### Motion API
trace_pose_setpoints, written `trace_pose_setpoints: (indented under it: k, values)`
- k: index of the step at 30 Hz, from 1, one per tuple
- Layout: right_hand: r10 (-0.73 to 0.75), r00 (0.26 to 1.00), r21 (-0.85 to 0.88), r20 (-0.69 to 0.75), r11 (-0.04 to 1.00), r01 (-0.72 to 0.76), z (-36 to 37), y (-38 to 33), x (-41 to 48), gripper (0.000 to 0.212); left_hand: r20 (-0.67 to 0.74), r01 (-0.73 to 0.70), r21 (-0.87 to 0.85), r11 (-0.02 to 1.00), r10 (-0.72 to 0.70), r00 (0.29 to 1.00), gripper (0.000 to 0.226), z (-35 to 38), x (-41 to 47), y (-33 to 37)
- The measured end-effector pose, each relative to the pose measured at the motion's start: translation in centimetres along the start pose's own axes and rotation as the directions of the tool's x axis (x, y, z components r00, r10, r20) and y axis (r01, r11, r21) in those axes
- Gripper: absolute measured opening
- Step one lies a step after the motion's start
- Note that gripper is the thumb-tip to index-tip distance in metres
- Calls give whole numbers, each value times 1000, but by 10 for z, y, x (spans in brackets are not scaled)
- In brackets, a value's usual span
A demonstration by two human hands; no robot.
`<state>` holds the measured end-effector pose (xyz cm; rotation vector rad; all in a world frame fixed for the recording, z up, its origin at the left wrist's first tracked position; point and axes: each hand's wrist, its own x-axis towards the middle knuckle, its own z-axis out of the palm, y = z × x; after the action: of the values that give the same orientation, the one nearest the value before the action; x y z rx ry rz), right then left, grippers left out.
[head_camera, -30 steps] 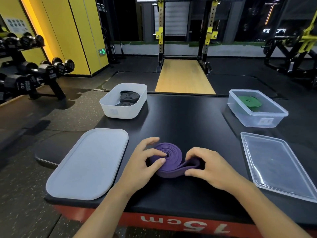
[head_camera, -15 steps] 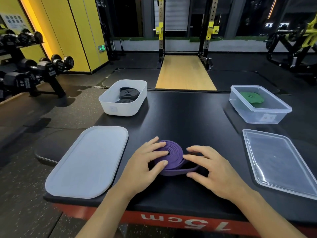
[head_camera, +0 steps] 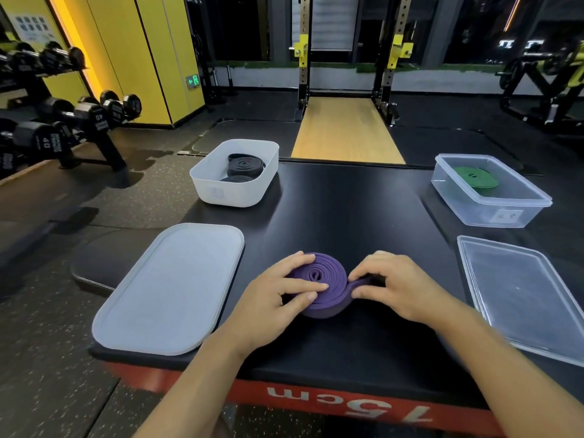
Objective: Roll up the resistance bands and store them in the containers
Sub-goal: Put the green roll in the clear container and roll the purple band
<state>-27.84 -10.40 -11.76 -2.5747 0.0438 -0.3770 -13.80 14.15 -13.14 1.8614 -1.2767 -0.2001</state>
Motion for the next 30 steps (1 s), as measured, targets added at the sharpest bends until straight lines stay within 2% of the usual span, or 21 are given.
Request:
trace_pose_setpoints:
  k: [4, 6, 8, 11, 12, 14, 16, 19, 22, 25, 27, 28, 30]
  values:
    - [-162, 987, -279, 11, 947, 159, -2, -6, 3, 16, -14, 4, -20, 1000, -5, 1000, 24, 2, 1, -1]
    - [-186, 983, -302, -14, 937, 173, 2, -7, -2, 22, -4, 13, -17, 1000, -13, 1000, 31, 1, 1, -2]
    - [-155, 986, -266, -56, 955, 135, 5, -7, -5, 25, 6, 12, -6, 1000, -12, 1000, 41, 1, 1, -2]
    - [144, 979, -106, -145, 981, -160, 0, -14, -5, 63, -5, 8, 2, 1000, -8, 1000, 43, 1, 2, -1]
    - [212, 966, -103, -149, 968, -229, 1, -18, -5, 64, -10, 11, -8, 1000, -11, 1000, 43, 1, 2, -1]
    - [253, 957, -95, -142, 959, -267, 7, -25, -6, 46, -9, 12, -31, 999, -12, 1000, 42, 0, 2, 0]
    - [293, 940, 11, -174, 955, -296, 15, -32, -12, 38, -2, 25, -34, 999, -25, 1000, 42, -1, 3, 1]
    - [345, 900, 134, -265, 938, -320, 29, -36, -19, 48, 33, 105, -41, 994, -104, 994, 45, -4, 4, 6]
    - [430, 854, 252, -292, 896, -365, 39, -48, -20, 49, 59, 143, -49, 989, -140, 988, 50, -8, 4, 10]
    - [504, 835, 336, -223, 843, -419, 39, -68, -20, 58, 76, 148, -72, 986, -143, 987, 74, -11, 5, 9]
    - [520, 845, 349, -123, 820, -453, 34, -83, -18, 54, 98, 145, -138, 980, -132, 986, 88, -13, 5, 9]
    - [522, 850, 347, -73, 812, -469, 31, -89, -16, 50, 110, 147, -158, 976, -131, 985, 90, -14, 5, 9]
    - [531, 847, 332, -34, 805, -491, 30, -95, -12, 56, 120, 186, -216, 959, -163, 979, 90, -15, 5, 10]
